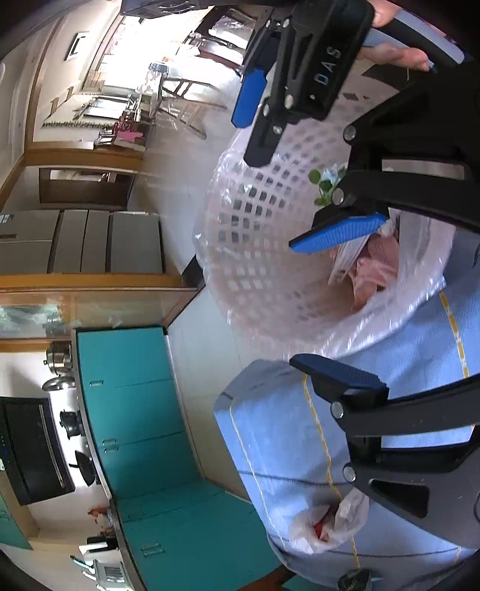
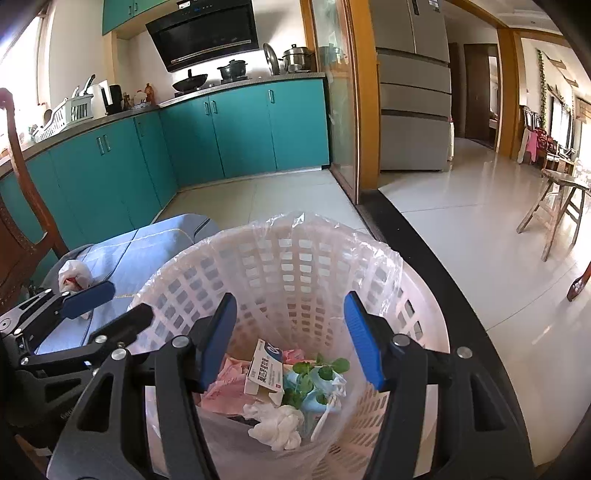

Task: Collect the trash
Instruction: 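Open both tools to drop the box and sprig into the wastebasket, then grasp the white plastic bag with the right tool while the left tool grasps the dark green wrapper, then lift and carry the white bag and green wrapper over the wastebasket with both tools, then open both tools to drop the bag and wrapper into the wastebasket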

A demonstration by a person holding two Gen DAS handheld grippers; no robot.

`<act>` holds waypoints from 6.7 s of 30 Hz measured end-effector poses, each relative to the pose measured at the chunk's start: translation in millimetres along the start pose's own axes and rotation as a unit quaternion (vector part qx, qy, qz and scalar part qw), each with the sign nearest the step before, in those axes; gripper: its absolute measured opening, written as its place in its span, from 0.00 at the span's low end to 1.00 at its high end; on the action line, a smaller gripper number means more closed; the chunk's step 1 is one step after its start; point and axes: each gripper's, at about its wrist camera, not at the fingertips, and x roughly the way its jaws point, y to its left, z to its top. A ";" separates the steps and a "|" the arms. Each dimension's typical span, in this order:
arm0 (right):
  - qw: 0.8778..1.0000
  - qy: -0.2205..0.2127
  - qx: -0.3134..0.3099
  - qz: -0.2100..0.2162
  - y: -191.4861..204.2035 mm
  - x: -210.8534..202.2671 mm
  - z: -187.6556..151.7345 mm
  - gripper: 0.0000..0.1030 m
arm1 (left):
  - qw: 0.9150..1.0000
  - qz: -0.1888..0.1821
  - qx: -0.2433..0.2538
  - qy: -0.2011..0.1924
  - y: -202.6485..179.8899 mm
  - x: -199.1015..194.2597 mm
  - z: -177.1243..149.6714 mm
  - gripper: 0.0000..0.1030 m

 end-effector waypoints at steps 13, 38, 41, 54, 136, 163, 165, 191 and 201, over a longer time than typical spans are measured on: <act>0.998 -0.003 -0.018 0.054 61.4 15.1 20.7 0.59 | 0.967 0.233 -0.069 0.071 188.5 -38.2 9.2 0.68; 0.942 0.141 -0.171 0.251 317.4 143.4 -3.1 0.19 | 0.937 0.282 -0.102 0.179 315.7 -19.9 -54.6 0.26; 0.943 0.136 -0.169 0.254 306.0 129.5 -0.6 0.14 | 0.954 0.242 -0.113 0.137 307.1 -39.0 -50.7 0.26; 0.953 0.136 -0.175 0.206 222.0 70.3 -3.9 0.43 | 0.984 0.082 -0.096 0.127 254.4 -31.4 -51.0 0.37; 0.997 0.075 -0.004 0.012 17.8 24.1 -0.2 0.32 | 0.995 0.072 0.038 -0.051 48.3 -25.7 3.3 0.58; 0.991 -0.047 0.075 -0.101 -29.8 -22.9 13.0 0.74 | 0.999 -0.004 0.020 -0.036 33.1 -3.4 17.9 0.58; 0.983 -0.079 0.104 -0.127 -41.5 -35.6 15.1 0.75 | 0.999 -0.020 0.021 -0.040 28.0 -0.8 22.5 0.58; 0.976 -0.091 0.126 -0.151 -54.2 -41.0 12.8 0.83 | 0.995 -0.017 0.088 -0.032 -11.7 8.7 11.8 0.88; 0.986 -0.110 0.049 -0.116 -12.2 -53.8 5.7 0.89 | 0.989 0.100 0.080 -0.076 30.9 -53.5 -7.2 0.97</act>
